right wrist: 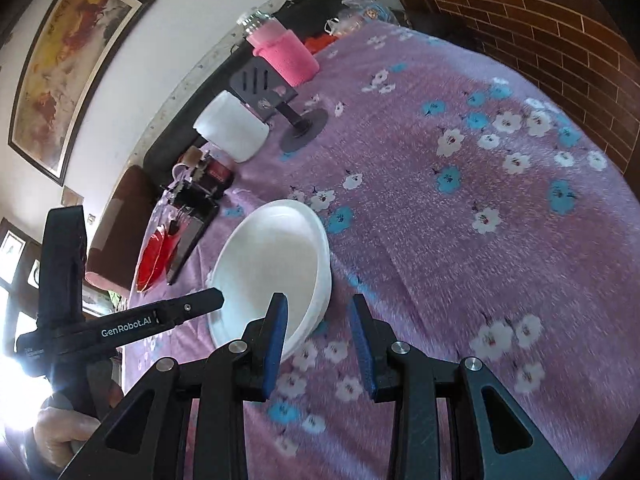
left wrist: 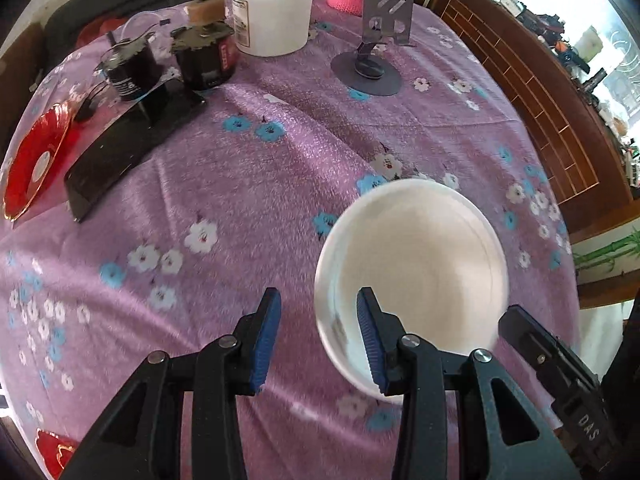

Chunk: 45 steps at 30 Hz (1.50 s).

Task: Organize plates and bowls
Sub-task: 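Move the right gripper to the last white bowl and grasp its rim, then lower the white bowl onto the bowls on the red plate stack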

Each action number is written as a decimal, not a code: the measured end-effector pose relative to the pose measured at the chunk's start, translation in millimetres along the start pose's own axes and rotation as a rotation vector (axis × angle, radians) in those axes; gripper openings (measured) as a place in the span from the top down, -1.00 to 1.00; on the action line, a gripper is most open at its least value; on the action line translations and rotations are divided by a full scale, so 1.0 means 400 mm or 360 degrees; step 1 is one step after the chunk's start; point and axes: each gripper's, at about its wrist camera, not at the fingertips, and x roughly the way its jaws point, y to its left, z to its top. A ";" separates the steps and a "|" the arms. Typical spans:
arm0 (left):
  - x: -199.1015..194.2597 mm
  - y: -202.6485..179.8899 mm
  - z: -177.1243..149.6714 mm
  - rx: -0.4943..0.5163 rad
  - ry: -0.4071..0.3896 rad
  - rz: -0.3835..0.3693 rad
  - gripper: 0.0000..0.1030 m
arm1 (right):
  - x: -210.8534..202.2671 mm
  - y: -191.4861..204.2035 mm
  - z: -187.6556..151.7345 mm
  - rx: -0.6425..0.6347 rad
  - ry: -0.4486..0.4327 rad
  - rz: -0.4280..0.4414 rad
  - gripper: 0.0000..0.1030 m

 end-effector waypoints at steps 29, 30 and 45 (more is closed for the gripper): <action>-0.520 0.316 -0.453 -0.0106 -0.0631 0.0048 0.66 | -0.274 0.496 -0.332 -0.0634 -0.0213 0.0561 0.76; -0.530 0.333 -0.476 -0.0118 -0.0643 0.0046 0.62 | -0.277 0.517 -0.352 -0.0663 -0.0203 0.0573 0.76; -0.499 0.497 -0.771 -0.0220 -0.0641 0.0000 0.62 | -0.219 0.633 -0.580 -0.0889 0.0012 0.0556 0.76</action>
